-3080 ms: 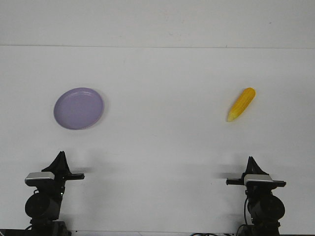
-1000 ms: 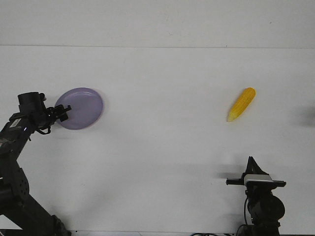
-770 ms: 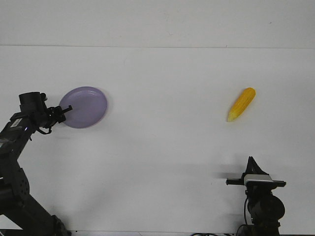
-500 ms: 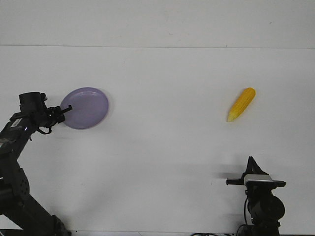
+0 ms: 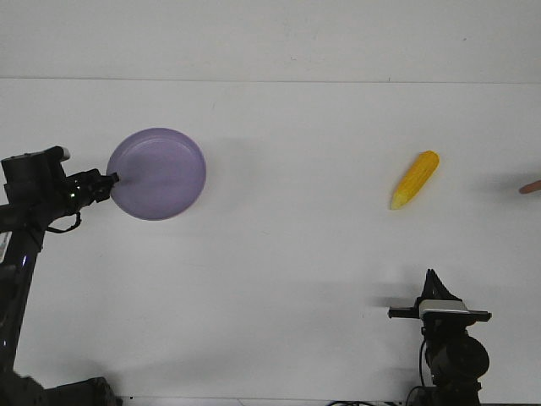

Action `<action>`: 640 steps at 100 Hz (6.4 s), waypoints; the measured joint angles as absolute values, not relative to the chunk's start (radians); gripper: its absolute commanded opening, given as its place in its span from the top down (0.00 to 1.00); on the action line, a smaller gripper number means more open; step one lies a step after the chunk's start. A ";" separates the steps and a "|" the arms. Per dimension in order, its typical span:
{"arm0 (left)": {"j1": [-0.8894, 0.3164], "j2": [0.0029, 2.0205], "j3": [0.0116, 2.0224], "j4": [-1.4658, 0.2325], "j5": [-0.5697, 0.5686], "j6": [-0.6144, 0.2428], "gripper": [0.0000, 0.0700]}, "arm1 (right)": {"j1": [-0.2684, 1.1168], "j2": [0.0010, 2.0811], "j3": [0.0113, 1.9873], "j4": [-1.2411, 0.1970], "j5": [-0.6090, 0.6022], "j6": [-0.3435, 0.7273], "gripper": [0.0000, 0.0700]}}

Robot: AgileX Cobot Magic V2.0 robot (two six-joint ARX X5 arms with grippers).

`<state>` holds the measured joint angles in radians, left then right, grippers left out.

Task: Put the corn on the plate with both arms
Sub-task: 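Lift the plate with the left gripper and drag it toward the robot's center, then release the plate and pull the left gripper back, then reach the right gripper forward and grasp the yellow corn cob, then lift the corn cob upward with the right gripper, then carry the corn over the plate and lower it with the right gripper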

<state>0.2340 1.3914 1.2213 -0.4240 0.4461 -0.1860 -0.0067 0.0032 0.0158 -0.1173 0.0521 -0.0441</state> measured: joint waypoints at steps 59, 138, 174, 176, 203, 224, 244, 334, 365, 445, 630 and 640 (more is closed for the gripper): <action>-0.438 1.042 0.802 -0.447 0.307 -0.323 0.99 | -0.007 0.003 0.016 -0.117 0.052 -0.044 0.98; -0.544 1.274 0.651 -0.126 0.180 -0.346 0.99 | -0.007 0.003 0.016 -0.117 0.052 -0.044 0.98; -0.544 1.295 0.651 -0.105 0.181 -0.337 0.28 | -0.007 0.003 0.016 -0.117 0.052 -0.044 0.98; -0.544 1.295 0.651 -0.105 0.181 -0.335 0.28 | -0.007 0.003 0.016 -0.117 0.052 -0.044 0.98; -0.521 1.230 0.651 -0.109 0.177 -0.312 0.28 | -0.007 0.003 0.016 -0.117 0.008 0.069 0.98; -0.464 0.953 0.651 -0.134 0.173 -0.297 0.28 | -0.007 0.003 0.018 -0.063 -0.033 0.277 0.99; -0.454 0.622 0.651 -0.275 0.152 -0.297 0.28 | -0.007 0.059 0.245 -0.165 0.030 0.342 0.95; -0.454 0.308 0.651 -0.576 0.106 -0.302 0.28 | -0.063 1.836 1.481 -0.590 0.057 0.401 0.07; -0.454 0.308 0.651 -0.585 0.106 -0.304 0.28 | -0.062 1.948 1.511 -0.530 0.086 0.427 0.25; -0.454 0.308 0.651 -0.585 0.106 -0.305 0.28 | -0.080 1.962 1.522 -0.611 0.062 0.407 0.84; -0.454 0.308 0.651 -0.588 0.080 -0.305 0.28 | 0.938 1.569 1.126 -0.560 -0.013 0.164 0.83; -0.454 0.308 0.651 -0.588 0.079 -0.305 0.28 | 0.941 1.577 1.126 -0.578 -0.028 0.161 0.83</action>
